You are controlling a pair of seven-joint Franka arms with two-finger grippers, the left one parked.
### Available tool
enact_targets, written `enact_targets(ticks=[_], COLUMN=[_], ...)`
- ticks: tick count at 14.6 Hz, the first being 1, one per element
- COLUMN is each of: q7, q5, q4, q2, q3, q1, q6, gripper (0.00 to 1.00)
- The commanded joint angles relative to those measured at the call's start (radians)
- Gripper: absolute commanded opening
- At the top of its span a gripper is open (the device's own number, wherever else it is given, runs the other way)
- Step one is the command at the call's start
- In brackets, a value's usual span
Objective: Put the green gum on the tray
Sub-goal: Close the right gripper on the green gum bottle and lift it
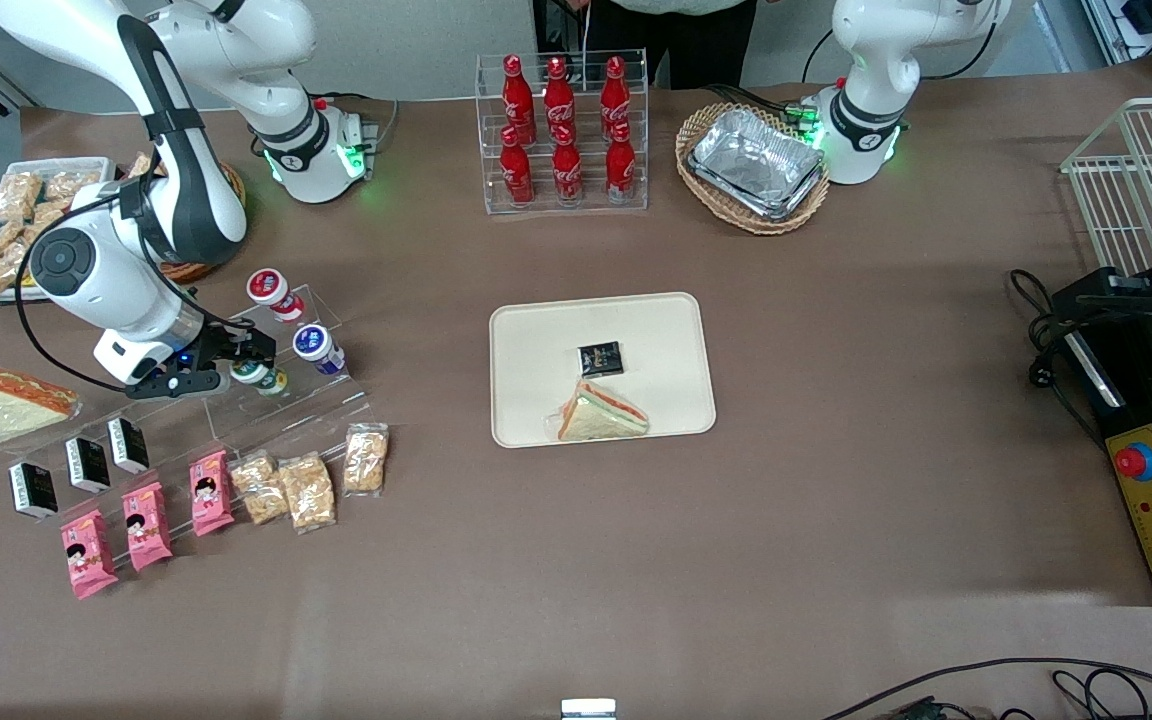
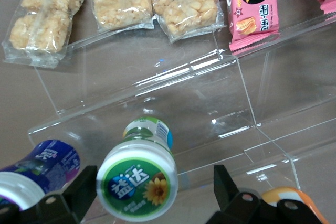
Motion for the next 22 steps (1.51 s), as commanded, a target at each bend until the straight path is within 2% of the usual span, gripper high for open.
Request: enact_targets(ticks=[1,4,6,8,10,12,16,20,22], q7=[-0.016,-0.016,-0.016,-0.016,-0.016,-0.016,-0.058,-0.042,-0.003], q5=[0.042,0.045,0.045,0.045,0.045,0.045,0.045,0.045,0.046], q4=[-0.006,-0.006,-0.006,-0.006,-0.004,-0.004,0.043,0.282,0.376], q2=[0.014,0.019,0.019,0.019,0.013,-0.010,-0.130,-0.144,-0.132], q3=[0.003,0.003,0.003,0.003,0.005,0.005,0.006,0.020,0.022], q1=[0.002,0.002,0.004,0.004,0.004,0.004,0.004,0.020,0.059], q6=[0.033,0.045,0.047,0.047,0.047,0.036,-0.132,-0.463,-0.544], gripper=[0.87,0.83,0.69,0.47,0.17,0.06,0.00,0.00,0.00])
